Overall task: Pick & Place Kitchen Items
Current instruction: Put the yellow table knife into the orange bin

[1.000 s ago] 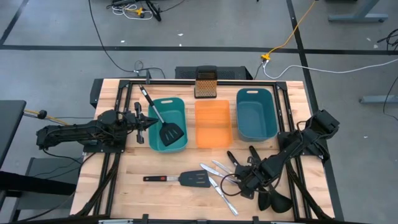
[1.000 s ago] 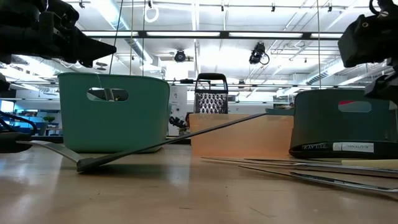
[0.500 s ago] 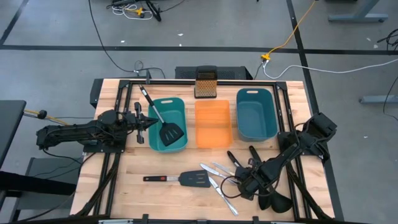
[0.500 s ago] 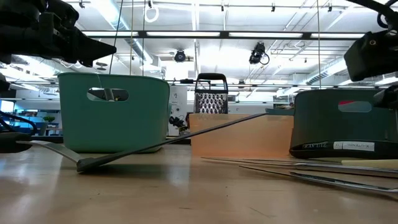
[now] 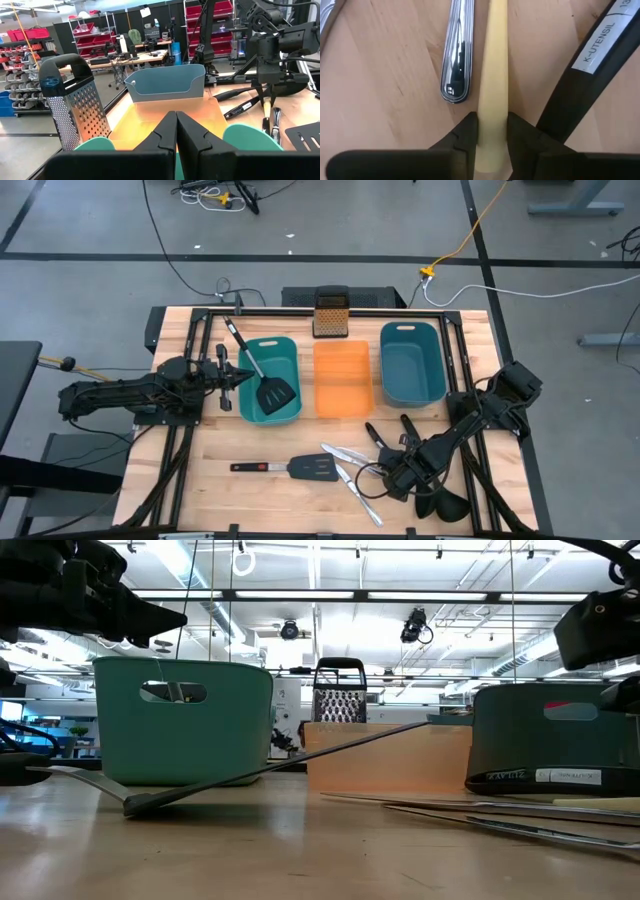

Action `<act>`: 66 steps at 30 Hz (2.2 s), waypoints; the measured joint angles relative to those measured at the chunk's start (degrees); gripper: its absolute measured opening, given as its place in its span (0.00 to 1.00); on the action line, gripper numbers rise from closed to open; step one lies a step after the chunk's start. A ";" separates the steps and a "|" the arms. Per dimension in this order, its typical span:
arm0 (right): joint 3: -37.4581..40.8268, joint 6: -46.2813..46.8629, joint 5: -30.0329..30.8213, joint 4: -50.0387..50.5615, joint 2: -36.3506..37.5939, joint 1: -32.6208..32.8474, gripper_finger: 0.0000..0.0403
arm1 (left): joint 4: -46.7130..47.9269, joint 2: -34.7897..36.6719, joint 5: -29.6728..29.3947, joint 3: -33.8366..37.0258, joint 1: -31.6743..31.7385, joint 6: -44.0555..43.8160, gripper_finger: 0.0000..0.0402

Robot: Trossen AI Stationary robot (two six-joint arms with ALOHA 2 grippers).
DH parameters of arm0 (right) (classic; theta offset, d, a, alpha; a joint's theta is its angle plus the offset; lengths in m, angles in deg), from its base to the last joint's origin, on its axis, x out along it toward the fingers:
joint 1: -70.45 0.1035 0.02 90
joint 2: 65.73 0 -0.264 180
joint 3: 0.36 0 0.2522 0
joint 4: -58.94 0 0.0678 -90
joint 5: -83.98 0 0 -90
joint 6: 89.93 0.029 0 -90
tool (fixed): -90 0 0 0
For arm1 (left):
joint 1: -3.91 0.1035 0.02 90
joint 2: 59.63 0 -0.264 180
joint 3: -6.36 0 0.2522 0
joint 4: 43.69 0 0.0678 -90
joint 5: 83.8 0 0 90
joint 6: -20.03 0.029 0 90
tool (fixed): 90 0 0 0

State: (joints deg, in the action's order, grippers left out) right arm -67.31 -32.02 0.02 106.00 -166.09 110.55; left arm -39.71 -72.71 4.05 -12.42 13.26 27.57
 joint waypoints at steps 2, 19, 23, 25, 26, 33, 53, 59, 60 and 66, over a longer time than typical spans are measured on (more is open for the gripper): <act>0.00 -0.02 0.17 -0.04 0.00 0.00 0.21 | 0.00 0.00 0.00 0.00 0.00 -0.03 0.02; 0.22 -6.89 9.41 -0.56 7.59 -0.02 0.21 | 0.00 0.00 0.02 0.00 -0.01 -0.62 0.02; 0.22 -14.20 13.46 -4.16 11.21 -0.13 0.21 | 0.02 0.00 0.00 0.00 -0.01 -0.62 0.02; 0.17 -18.53 16.27 -6.38 13.48 -0.27 0.21 | 0.02 0.00 0.02 0.00 0.01 -0.96 0.02; 0.20 -20.43 17.58 -7.02 14.84 -0.49 0.21 | 0.02 0.00 0.02 0.00 0.01 -1.15 0.02; 1.33 -33.68 24.17 -12.19 26.83 -1.78 0.21 | 0.01 0.00 0.02 0.00 0.01 -1.12 0.02; 40.82 -45.61 32.76 -49.80 67.86 -3.67 0.21 | 0.04 -0.02 0.02 0.70 0.00 -0.81 0.02; 46.71 -47.20 36.48 -54.27 71.71 -3.72 0.21 | -0.04 -0.02 0.00 0.72 0.00 -0.68 0.02; 47.11 -47.25 37.20 -54.13 72.03 -3.72 0.21 | -0.02 -0.02 0.00 0.72 0.01 -0.68 0.02; 43.30 -47.55 39.53 -49.87 72.17 -4.41 0.21 | -0.09 -0.02 0.00 0.72 0.01 -0.68 0.02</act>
State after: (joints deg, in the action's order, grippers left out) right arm -24.01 -79.56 39.55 56.13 -93.92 106.14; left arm -39.80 -72.73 4.05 -11.70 13.27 26.88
